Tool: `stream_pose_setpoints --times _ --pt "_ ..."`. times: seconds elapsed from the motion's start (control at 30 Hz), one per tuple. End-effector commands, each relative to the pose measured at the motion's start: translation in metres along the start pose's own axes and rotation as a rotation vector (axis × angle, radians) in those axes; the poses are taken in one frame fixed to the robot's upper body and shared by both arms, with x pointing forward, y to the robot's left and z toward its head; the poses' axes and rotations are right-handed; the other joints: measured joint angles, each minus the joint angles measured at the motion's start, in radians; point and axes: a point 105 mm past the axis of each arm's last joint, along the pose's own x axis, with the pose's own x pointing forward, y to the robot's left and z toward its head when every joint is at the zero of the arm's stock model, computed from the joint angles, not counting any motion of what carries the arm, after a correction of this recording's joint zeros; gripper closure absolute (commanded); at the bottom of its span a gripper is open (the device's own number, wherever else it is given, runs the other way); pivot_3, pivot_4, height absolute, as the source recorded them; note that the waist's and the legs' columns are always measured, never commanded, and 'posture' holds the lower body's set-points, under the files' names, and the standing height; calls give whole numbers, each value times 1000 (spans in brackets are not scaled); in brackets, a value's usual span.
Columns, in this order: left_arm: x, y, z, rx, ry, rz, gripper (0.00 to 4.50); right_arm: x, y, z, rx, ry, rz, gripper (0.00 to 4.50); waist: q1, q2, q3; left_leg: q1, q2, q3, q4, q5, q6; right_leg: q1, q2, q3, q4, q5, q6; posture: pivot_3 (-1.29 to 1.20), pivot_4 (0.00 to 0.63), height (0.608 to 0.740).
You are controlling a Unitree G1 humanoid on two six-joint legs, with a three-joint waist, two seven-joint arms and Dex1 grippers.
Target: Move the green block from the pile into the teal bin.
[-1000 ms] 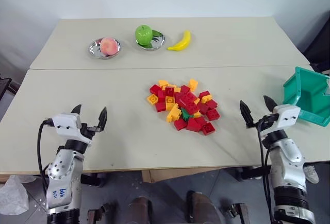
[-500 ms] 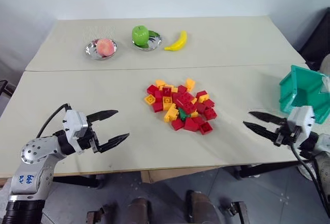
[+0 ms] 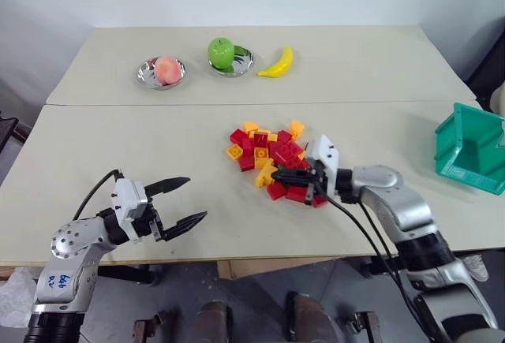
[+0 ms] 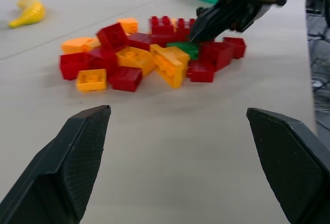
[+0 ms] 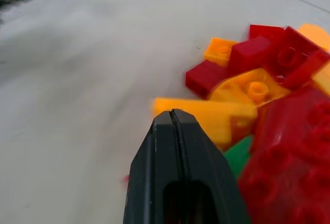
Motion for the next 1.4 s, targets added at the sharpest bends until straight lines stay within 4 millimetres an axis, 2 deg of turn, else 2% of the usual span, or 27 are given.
stream_pose_setpoints --times 0.03,0.13,0.23,0.33,0.43,0.5,0.6,0.83,0.9,0.97,1.0,1.07,1.17,1.23,1.4 --pt "1 5 14 41 -38 42 0 0 -43 9 -33 -19 -166 4486 -5 0 0 0 0 1 0 0 0 0 0 0 0 0 0 0 150 740" --pt "1 9 17 37 -53 72 0 -1 -65 10 -53 -14 -233 4486 -6 0 0 0 1 0 -1 0 0 -1 0 -1 0 0 0 0 150 740" --pt "3 8 18 40 -52 66 0 1 -64 9 -77 6 -193 4486 -10 0 0 0 1 0 -1 0 0 -1 0 -2 0 0 0 0 150 740" --pt "5 7 17 43 -51 59 0 4 -46 10 -101 5 -76 4486 -19 0 0 0 1 0 -1 0 0 0 0 -2 0 0 0 0 150 740" --pt "6 7 17 45 -52 57 0 -3 -23 5 -111 34 41 4486 -24 0 0 0 2 0 -1 0 0 0 0 -4 0 0 0 0 150 740" --pt "6 7 17 46 -52 58 0 -15 -10 -7 -127 118 107 4486 -24 0 0 0 2 0 -1 0 -1 0 0 -4 0 0 0 0 150 740" --pt "5 7 17 45 -49 60 0 -32 -3 -20 -132 215 132 4486 -19 0 0 0 1 -1 -1 0 -1 1 0 -4 -1 0 0 0 150 740" --pt "7 7 16 46 -50 54 0 -65 -14 -25 -138 289 55 4486 -13 -1 0 1 2 0 0 0 0 2 0 -4 -1 0 0 0 150 740" --pt "9 7 15 46 -54 48 0 -75 -22 -21 -144 255 4 4486 -1 -1 0 1 1 0 0 0 0 2 0 -4 -1 0 0 0 150 740" --pt "10 6 16 52 -55 37 0 -83 -21 -9 -166 165 11 4486 8 -1 -1 1 1 -1 0 0 0 2 0 -5 -1 0 0 0 150 740" --pt "10 6 16 54 -57 35 0 -92 -18 -4 -164 121 24 4486 12 -1 -1 1 1 -1 0 0 0 2 0 -5 -1 0 0 0 150 740" --pt "8 4 17 71 -55 13 0 -117 -15 -5 -143 95 32 4486 20 -1 0 0 1 -1 0 0 0 2 0 -5 -1 0 0 0 150 740" --pt "5 -1 14 89 -33 -40 0 -153 -16 -20 -120 110 -15 3967 24 -1 0 0 1 0 0 -1 0 2 0 -5 -2 0 0 0 150 740" --pt "4 -5 9 91 -10 -78 0 -169 -13 -32 -97 155 -20 3249 23 -1 0 0 1 1 0 -1 0 2 0 -5 -2 0 0 0 150 740" --pt "5 -13 1 125 26 -163 0 -185 -14 -47 -95 209 -56 1607 13 -1 0 2 3 3 0 -1 0 2 0 -5 -2 0 0 0 150 740"
